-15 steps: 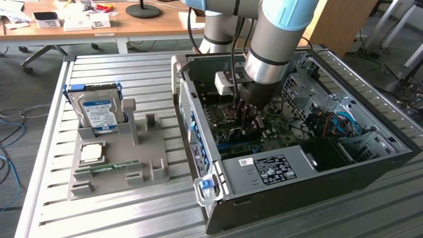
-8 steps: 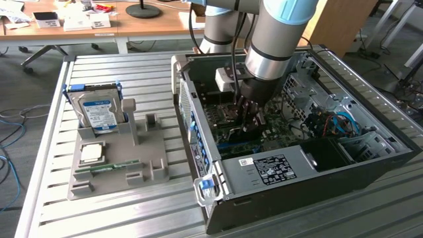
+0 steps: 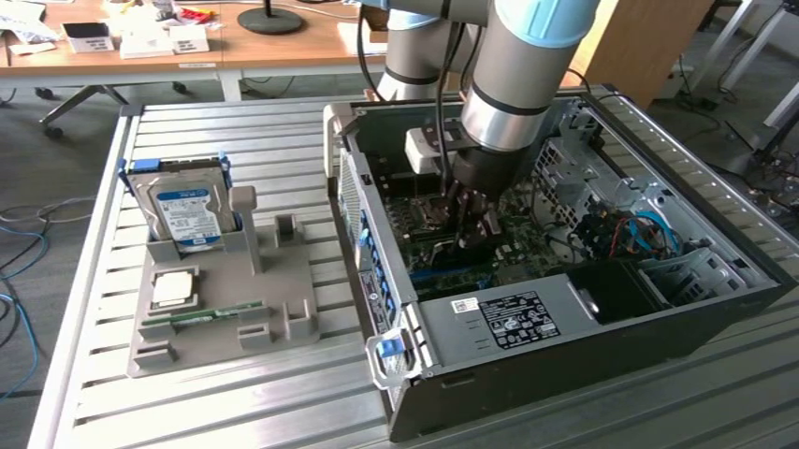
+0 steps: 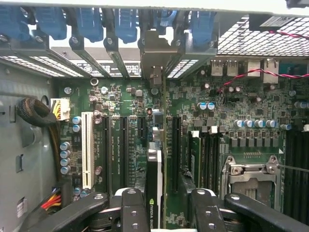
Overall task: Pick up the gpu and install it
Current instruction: 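Insert the gpu into the slot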
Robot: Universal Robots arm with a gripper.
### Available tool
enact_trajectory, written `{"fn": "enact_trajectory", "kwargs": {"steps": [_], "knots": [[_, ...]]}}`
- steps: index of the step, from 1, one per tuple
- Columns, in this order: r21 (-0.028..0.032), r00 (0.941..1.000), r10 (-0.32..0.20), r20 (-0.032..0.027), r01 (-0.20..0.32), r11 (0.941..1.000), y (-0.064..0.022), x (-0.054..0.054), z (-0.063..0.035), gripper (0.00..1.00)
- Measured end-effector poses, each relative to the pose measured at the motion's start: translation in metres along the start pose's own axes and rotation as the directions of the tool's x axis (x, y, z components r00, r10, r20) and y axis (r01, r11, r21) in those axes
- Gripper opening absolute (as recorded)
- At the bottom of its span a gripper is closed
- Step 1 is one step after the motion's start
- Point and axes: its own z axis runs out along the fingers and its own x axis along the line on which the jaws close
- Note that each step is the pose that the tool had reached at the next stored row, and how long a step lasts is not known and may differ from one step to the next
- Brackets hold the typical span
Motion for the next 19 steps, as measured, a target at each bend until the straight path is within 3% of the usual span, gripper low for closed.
{"fn": "enact_trajectory", "kwargs": {"steps": [19], "knots": [[0.0010,1.0000,0.000,0.0008,0.000,1.0000,0.0032,0.0022,0.0022,0.40]]}}
